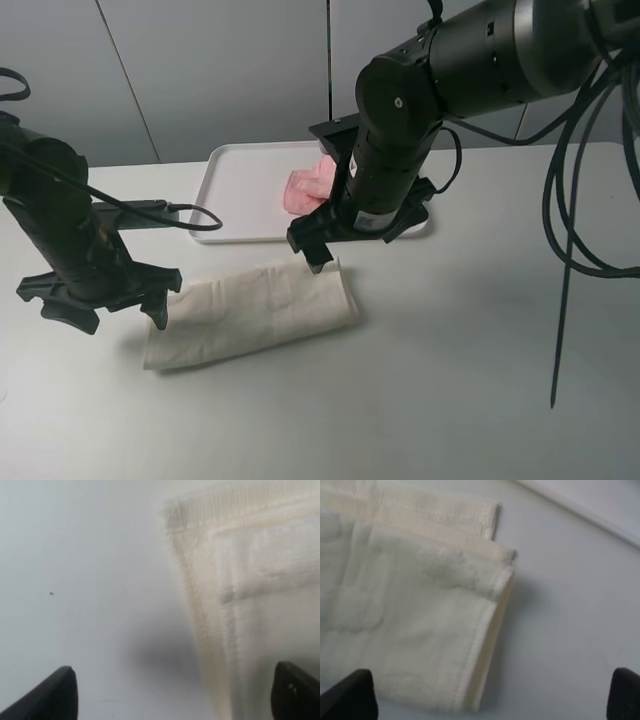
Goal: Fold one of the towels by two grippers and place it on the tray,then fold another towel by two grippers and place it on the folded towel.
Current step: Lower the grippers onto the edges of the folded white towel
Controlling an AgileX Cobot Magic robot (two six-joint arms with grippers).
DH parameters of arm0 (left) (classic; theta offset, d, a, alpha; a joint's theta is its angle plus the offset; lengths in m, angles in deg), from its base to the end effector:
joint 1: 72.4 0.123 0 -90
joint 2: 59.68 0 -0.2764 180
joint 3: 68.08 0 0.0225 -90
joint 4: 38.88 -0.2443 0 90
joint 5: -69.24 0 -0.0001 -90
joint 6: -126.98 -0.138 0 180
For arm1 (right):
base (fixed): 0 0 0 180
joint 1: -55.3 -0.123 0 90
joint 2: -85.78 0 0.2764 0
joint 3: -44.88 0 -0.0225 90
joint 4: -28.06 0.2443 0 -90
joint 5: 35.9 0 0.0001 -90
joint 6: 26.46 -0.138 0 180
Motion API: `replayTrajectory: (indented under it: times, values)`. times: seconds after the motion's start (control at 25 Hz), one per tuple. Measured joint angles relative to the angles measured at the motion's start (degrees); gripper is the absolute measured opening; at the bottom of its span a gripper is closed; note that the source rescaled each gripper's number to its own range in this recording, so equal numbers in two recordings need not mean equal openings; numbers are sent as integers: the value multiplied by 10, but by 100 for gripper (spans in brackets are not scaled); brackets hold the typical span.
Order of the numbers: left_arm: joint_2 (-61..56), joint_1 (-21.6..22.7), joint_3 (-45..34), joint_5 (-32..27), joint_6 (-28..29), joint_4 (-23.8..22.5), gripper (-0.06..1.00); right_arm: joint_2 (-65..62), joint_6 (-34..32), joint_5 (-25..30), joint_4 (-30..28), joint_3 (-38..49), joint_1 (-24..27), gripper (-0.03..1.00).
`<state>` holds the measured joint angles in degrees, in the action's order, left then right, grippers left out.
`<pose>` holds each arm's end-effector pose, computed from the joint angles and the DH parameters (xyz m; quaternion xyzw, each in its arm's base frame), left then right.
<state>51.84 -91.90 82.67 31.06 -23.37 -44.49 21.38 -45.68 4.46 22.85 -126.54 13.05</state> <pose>0.2630 -0.0843 0.0674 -0.0503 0.9982 0.0240 0.0210 0.2801 0.2435 0.1209 -0.2274 0.9639 0.0396 0.1328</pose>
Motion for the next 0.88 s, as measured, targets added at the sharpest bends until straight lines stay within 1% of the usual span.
replayTrajectory:
  times: [0.28,0.68,0.88]
  values:
    - [18,0,0,16,0,0,100,0,2,1,0,0,0,99]
    - [45,1,6,17,0,-4,100,0,4,6,0,0,0,99]
    - [50,1,6,17,0,-4,100,9,13,6,11,-1,0,99]
